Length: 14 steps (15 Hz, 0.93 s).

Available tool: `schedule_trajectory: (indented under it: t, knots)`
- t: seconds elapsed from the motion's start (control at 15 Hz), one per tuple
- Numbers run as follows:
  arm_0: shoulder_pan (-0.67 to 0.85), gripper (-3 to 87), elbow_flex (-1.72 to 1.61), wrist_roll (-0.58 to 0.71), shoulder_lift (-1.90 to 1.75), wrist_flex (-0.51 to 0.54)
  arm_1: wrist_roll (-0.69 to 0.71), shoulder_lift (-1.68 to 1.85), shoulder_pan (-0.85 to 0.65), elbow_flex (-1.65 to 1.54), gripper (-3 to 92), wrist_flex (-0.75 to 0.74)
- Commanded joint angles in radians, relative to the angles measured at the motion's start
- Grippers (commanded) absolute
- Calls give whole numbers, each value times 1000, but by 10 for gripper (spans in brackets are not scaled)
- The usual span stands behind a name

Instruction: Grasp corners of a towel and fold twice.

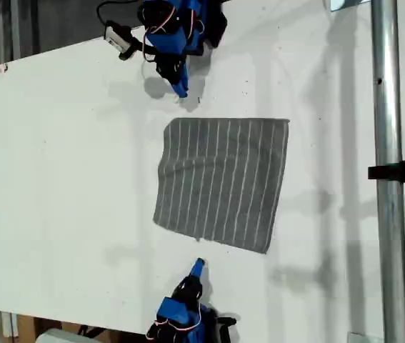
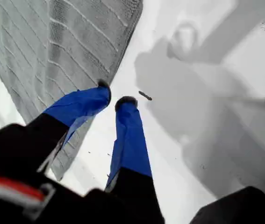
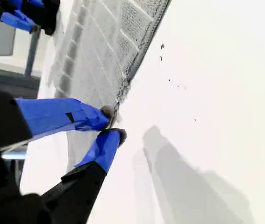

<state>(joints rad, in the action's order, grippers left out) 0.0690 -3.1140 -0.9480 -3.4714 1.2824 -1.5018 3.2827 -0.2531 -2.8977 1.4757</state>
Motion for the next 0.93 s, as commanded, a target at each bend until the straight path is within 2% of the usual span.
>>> schedule_trajectory:
  t: [0.0,0.07,0.13,0.2,0.47,0.53,0.67,0.73,0.8,0.87]
  knots:
    - [80,-25,-6,-511,-3,-2,9,3,-1006,11,66,8]
    - [95,-26,-6,-529,-3,6,9,3,-1075,11,66,8]
    - [94,-26,-6,-528,-3,6,9,-37,-1058,15,91,2]
    - [91,-27,-6,-522,-3,6,9,-11,-940,6,119,5]
    - [89,-27,-6,-502,-3,6,9,12,-399,12,117,12]
    - [87,-27,-6,-502,-3,6,11,12,-327,12,117,11]
    - [75,-28,-6,-503,-3,6,-48,12,-350,44,119,35]
    - [77,-28,-6,-485,-3,6,-58,12,-295,61,120,26]
    - [75,-28,-6,-472,-3,6,-57,12,-135,54,120,-66]
    - [74,-28,-6,-468,-3,6,21,12,14,57,25,-221]
